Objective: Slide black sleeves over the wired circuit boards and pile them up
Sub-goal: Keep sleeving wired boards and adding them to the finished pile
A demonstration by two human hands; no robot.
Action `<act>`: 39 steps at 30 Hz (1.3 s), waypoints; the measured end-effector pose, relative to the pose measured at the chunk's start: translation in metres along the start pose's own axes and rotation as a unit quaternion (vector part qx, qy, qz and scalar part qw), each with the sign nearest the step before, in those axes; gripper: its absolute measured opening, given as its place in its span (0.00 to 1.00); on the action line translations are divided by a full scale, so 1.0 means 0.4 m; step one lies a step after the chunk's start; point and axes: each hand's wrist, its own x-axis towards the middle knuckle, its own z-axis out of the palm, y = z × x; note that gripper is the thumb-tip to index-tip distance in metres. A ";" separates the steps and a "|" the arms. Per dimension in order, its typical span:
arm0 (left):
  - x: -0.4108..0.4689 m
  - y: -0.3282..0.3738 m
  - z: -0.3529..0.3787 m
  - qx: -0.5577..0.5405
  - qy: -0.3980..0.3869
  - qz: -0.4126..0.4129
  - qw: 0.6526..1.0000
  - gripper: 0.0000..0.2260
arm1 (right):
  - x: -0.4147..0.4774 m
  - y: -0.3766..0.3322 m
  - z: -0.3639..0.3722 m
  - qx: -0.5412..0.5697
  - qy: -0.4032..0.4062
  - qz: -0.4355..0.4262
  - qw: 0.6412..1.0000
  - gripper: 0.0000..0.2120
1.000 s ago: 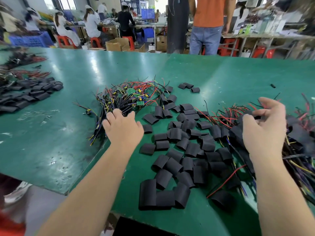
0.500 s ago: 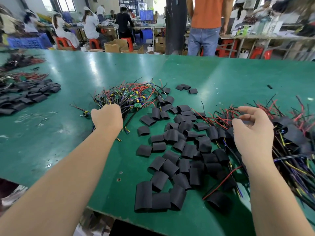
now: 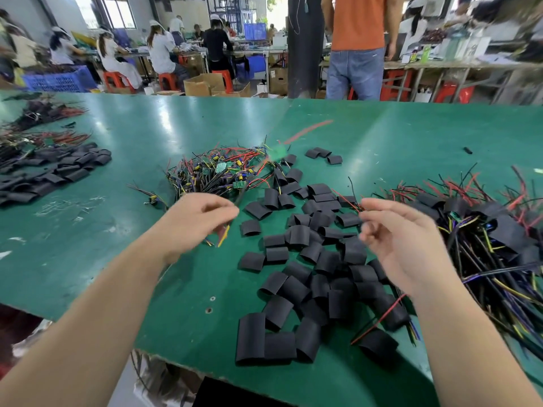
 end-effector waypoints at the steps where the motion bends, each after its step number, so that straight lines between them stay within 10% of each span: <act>1: -0.023 0.004 0.002 0.002 -0.067 0.012 0.998 0.05 | -0.007 0.006 0.010 0.031 -0.033 0.067 0.997 0.07; 7: -0.087 -0.015 0.025 0.052 -0.285 0.001 0.957 0.02 | -0.012 0.028 0.024 0.093 -0.125 0.154 0.976 0.14; 20: -0.041 0.041 0.146 0.114 -0.075 0.045 0.990 0.15 | -0.014 0.064 0.029 -0.006 -0.149 0.000 0.989 0.09; 27: 0.008 0.057 0.204 -0.059 -0.117 0.015 0.991 0.09 | -0.005 0.079 0.028 -0.071 -0.117 -0.078 0.987 0.09; 34: 0.023 0.020 0.201 0.012 -0.167 -0.037 0.985 0.11 | 0.010 0.078 0.019 -0.095 -0.095 -0.140 0.981 0.08; 39: 0.040 0.024 0.194 0.128 -0.021 0.022 0.991 0.12 | 0.023 0.071 0.004 -0.102 -0.033 -0.104 0.989 0.15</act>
